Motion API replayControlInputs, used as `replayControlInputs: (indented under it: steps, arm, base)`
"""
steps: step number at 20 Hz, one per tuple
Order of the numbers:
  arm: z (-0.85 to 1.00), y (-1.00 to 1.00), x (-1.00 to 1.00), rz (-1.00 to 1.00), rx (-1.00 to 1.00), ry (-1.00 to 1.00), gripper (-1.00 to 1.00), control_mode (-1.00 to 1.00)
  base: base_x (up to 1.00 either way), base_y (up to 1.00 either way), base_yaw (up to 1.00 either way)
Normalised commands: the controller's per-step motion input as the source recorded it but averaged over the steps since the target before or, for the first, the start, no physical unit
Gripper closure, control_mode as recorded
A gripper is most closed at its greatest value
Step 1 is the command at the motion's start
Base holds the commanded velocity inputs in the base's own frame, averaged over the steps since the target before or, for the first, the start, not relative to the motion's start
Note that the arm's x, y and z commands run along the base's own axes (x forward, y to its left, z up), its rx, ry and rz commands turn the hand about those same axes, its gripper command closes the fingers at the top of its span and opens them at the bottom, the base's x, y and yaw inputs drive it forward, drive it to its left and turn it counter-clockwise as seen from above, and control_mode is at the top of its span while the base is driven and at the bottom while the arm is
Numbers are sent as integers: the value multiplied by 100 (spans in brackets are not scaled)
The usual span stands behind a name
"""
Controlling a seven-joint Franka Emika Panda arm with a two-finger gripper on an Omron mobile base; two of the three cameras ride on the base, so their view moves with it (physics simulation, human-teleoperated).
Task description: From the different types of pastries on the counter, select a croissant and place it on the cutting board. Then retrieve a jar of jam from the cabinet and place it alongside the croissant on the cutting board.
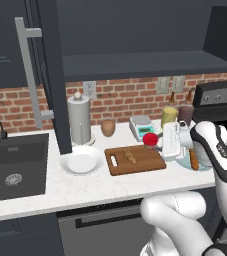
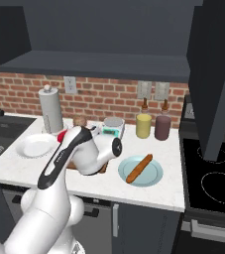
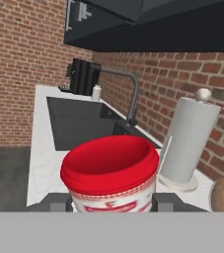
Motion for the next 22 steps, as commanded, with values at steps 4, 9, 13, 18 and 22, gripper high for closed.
replayControlInputs:
  steps: [4,9,13,18,22]
  arm:
    - [-36,0,54,12,0,13,100,-100]
    - [-31,-21,45,14,0,7,100,-100]
    - [-40,-32,31,14,0,1,100,-100]
    - [-46,-13,40,12,0,0,100,-100]
    - [-40,-1,41,6,0,0,100,-100]
  base:
    - [0,0,0]
    - [0,0,0]
    - [0,0,0]
    - [0,0,0]
    - [0,0,0]
